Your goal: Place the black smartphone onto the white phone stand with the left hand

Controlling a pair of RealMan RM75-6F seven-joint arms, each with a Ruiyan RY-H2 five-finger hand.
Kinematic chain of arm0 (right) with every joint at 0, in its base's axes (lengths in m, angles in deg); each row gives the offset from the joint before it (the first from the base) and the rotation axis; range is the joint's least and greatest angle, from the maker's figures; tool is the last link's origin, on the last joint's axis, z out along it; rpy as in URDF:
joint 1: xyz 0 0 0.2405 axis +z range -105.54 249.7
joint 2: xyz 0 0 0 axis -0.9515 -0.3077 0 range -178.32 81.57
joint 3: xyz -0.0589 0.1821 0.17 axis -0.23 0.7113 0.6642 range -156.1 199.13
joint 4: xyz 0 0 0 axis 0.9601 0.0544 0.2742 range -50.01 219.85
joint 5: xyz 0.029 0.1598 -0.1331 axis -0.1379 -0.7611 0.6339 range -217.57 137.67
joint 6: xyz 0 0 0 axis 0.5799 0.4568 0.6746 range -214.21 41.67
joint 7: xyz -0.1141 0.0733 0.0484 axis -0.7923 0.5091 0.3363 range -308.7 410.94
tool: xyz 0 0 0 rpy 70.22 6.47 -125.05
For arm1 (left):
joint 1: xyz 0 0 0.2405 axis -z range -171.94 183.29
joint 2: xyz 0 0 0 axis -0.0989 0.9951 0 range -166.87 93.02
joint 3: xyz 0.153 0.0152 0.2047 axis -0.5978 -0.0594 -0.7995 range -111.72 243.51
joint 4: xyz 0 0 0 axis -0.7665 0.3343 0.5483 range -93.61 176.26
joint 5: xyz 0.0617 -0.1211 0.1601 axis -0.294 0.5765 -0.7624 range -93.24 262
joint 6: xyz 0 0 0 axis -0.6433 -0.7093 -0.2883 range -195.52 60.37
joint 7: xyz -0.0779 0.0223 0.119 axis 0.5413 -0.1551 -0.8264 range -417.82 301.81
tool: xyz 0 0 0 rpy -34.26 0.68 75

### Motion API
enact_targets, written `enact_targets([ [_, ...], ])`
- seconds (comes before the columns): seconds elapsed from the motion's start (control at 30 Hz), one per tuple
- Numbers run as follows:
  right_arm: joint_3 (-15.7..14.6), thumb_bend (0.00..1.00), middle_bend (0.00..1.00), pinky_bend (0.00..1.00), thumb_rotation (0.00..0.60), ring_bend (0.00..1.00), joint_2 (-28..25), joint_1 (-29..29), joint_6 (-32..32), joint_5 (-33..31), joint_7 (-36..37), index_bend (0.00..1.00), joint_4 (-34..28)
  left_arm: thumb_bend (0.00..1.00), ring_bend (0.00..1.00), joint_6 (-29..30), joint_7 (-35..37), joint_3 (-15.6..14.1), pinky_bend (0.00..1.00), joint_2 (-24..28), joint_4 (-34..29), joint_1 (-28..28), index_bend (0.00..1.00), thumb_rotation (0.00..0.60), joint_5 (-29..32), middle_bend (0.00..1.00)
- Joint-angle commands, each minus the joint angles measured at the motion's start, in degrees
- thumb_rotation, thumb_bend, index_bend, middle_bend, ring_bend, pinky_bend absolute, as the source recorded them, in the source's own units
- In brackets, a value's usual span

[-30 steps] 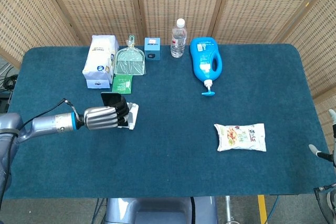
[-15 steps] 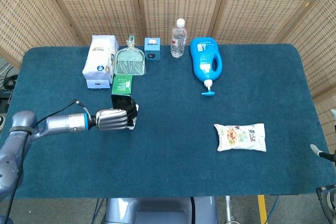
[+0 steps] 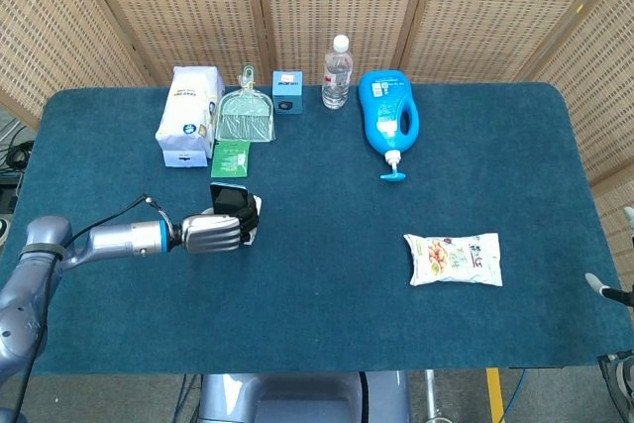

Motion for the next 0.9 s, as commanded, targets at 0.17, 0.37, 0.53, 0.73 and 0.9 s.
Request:
enact_targets([
  [0.17, 0.01, 0.05, 0.00, 0.00, 0.600, 0.00, -0.21, -0.16, 0.05, 0.07, 0.46, 0.00, -0.03, 0.00, 0.43, -0.57, -1.02, -0.36, 0.42, -0.98, 0.04, -0.63, 0.45, 0.600, 1.19, 0.47],
  [0.37, -0.04, 0.05, 0.00, 0.00, 0.600, 0.00, -0.24, -0.18, -0.03, 0.14, 0.63, 0.00, 0.02, 0.00, 0.24, -0.81, -1.30, -0.46, 0.42, -1.03, -0.01, -1.00, 0.24, 0.600, 2.08, 0.17],
  [0.53, -0.05, 0.05, 0.00, 0.00, 0.600, 0.00, -0.24, -0.11, -0.16, 0.19, 0.72, 0.00, 0.08, 0.00, 0.05, 0.00, -0.15, -0.26, 0.29, -0.46, -1.00, -0.89, 0.01, 0.600, 2.96, 0.00],
  [0.73, -0.13, 0.05, 0.00, 0.00, 0.600, 0.00, -0.31, -0.10, -0.21, 0.35, 0.84, 0.00, -0.06, 0.00, 0.00, 4.04, 0.69, 1.38, 0.23, 1.93, -4.80, -1.36, 0.00, 0.600, 4.88, 0.00],
  [0.9, -0.34, 0.05, 0.00, 0.00, 0.600, 0.00, -0.33, -0.04, -0.32, 0.71, 0.81, 0.00, -0.21, 0.00, 0.00, 4.11, -0.96, 1.56, 0.21, 5.96, -9.08, -1.96, 0.00, 0.600, 5.56, 0.00],
])
